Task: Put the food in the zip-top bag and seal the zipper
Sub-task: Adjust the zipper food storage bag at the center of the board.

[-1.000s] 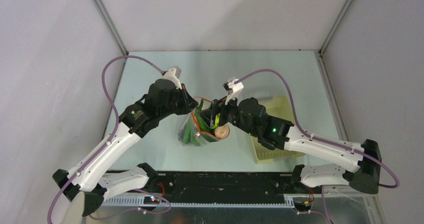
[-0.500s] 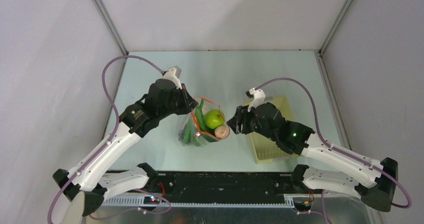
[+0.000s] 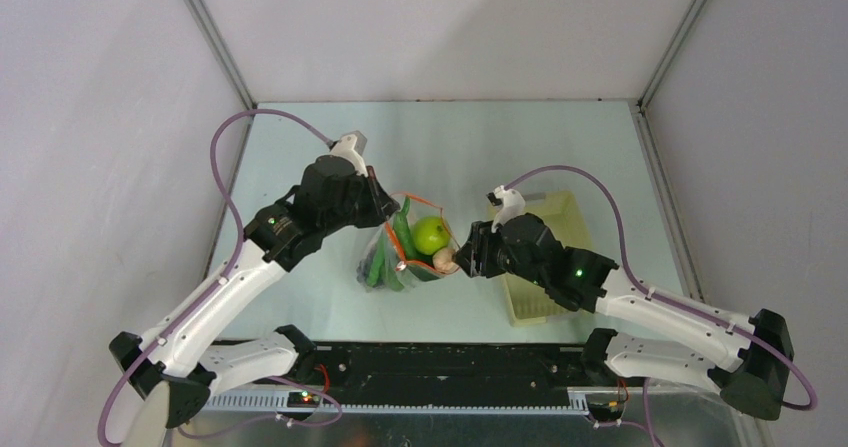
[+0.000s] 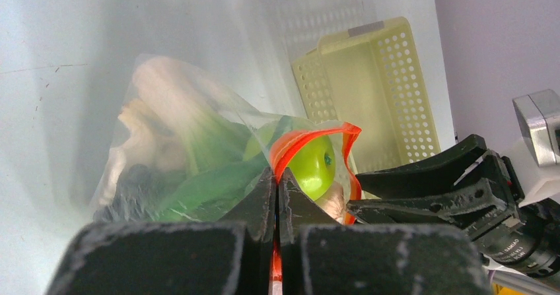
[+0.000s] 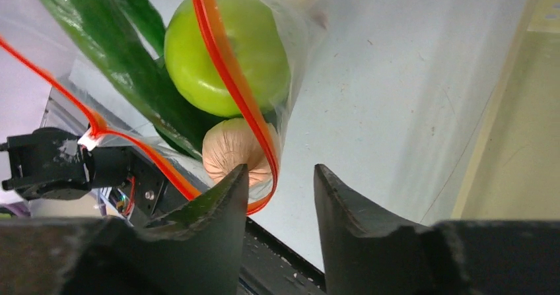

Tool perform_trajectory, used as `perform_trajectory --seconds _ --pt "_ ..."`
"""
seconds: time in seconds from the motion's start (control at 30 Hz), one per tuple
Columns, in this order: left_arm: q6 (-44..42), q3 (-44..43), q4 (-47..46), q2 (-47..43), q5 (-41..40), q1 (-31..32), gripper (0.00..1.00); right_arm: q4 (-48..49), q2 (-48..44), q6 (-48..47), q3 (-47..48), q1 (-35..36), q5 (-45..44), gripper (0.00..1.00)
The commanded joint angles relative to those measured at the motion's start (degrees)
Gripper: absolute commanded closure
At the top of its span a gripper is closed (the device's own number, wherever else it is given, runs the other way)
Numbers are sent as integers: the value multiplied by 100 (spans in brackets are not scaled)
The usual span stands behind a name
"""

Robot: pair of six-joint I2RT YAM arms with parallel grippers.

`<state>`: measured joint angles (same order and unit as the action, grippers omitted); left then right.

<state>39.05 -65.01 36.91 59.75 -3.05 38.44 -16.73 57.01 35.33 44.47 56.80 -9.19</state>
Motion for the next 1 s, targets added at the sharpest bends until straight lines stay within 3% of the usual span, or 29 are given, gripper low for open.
perform_trajectory --seconds 0.0,0.17,0.33,0.43,0.73,0.97 --pt "68 -86 -389 -21 116 -41 99 370 80 101 -46 -39 -335 61" --pt "43 -113 -364 44 169 -39 100 522 231 109 -43 -51 -300 88" --pt "-60 -205 -335 185 249 -41 99 818 84 133 -43 4 8 95" --pt "-124 -282 -396 335 736 -36 99 909 -125 152 11 57 133 100" --pt "-284 -423 -639 451 1077 323 99 1055 -356 -74 561 443 232 100" --pt "-514 -546 -598 455 813 557 88 1012 -611 1 754 658 157 100"
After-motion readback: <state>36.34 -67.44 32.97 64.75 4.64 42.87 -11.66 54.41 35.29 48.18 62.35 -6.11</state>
